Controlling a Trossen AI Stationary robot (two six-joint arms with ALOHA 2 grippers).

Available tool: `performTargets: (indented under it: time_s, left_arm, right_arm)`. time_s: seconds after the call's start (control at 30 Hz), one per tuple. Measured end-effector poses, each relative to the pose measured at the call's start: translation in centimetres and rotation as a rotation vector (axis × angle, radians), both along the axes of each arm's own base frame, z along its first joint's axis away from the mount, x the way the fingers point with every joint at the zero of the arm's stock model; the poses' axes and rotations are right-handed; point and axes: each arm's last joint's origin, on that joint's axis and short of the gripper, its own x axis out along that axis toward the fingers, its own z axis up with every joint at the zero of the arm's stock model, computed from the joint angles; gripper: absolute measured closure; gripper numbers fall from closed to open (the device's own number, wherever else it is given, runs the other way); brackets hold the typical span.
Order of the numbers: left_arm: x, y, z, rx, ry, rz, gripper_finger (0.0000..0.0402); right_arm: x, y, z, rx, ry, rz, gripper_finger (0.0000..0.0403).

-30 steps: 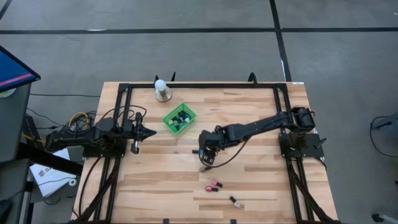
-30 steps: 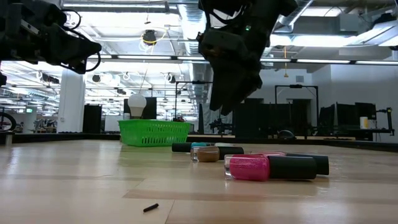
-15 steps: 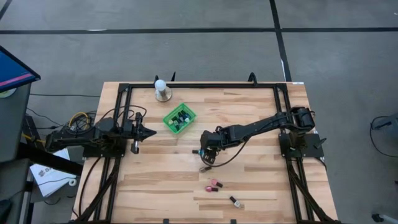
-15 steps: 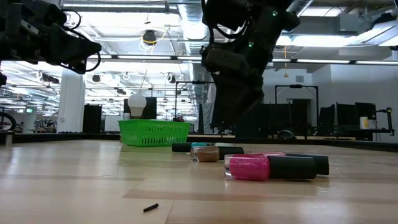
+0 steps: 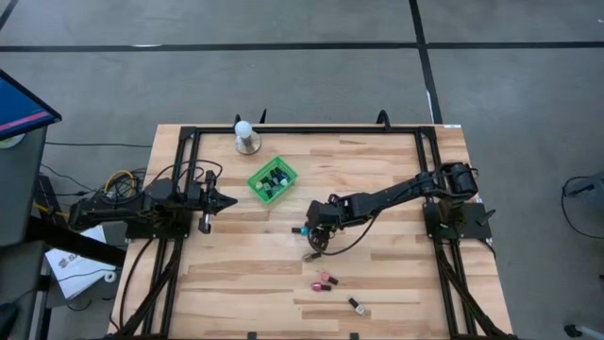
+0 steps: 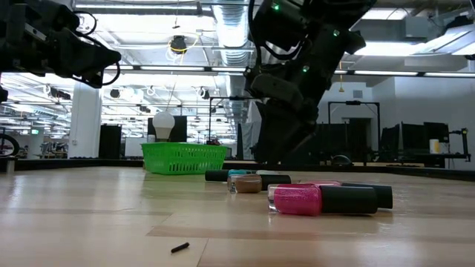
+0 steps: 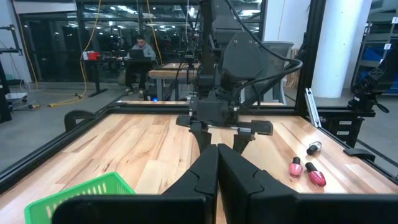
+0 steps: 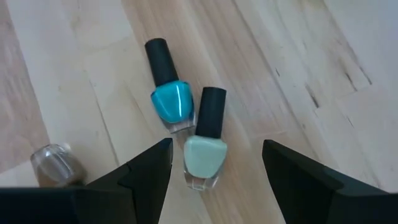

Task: Pick & Place Nail Polish
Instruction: Put the light green nail polish bottle into the green bin

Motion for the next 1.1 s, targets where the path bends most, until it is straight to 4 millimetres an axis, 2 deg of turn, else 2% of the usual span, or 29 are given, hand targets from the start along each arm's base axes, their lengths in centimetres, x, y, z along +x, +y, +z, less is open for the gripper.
performTargets:
  time_s: [0.23, 0.3, 0.37, 0.43, 0.7, 0.83, 1.03, 1.1]
  left_arm:
    - [0.0, 0.0, 0.0, 0.0, 0.0, 0.0, 0.04]
    - [0.0, 0.0, 0.0, 0.0, 0.0, 0.0, 0.04]
    - [0.0, 0.0, 0.0, 0.0, -0.001, 0.0, 0.04]
    - [0.0, 0.0, 0.0, 0.0, -0.001, -0.003, 0.04]
    - [0.0, 0.0, 0.0, 0.0, -0.002, -0.003, 0.04]
    - [0.0, 0.0, 0.0, 0.0, -0.003, -0.002, 0.04]
    - [0.0, 0.0, 0.0, 0.0, -0.003, 0.0, 0.04]
    - [0.0, 0.0, 0.0, 0.0, -0.003, 0.001, 0.04]
  right_arm:
    - [0.1, 0.0, -0.3, -0.015, -0.007, 0.018, 0.0163]
    - [0.6, 0.0, -1.0, -0.017, -0.019, 0.02, 0.0163]
    - [0.2, 0.0, -1.7, -0.02, 0.029, 0.028, 0.0163]
    - [0.9, 0.1, -2.5, -0.018, 0.024, 0.022, 0.0163]
    - [0.6, -0.1, -2.9, -0.028, 0.07, 0.01, 0.0171]
    - [0.4, -0.3, -3.0, -0.026, 0.088, 0.004, 0.0211]
    - [0.3, -0.4, -3.1, -0.016, 0.104, 0.005, 0.031]
    - [0.3, -0.4, -3.1, -0.011, 0.107, 0.004, 0.0317]
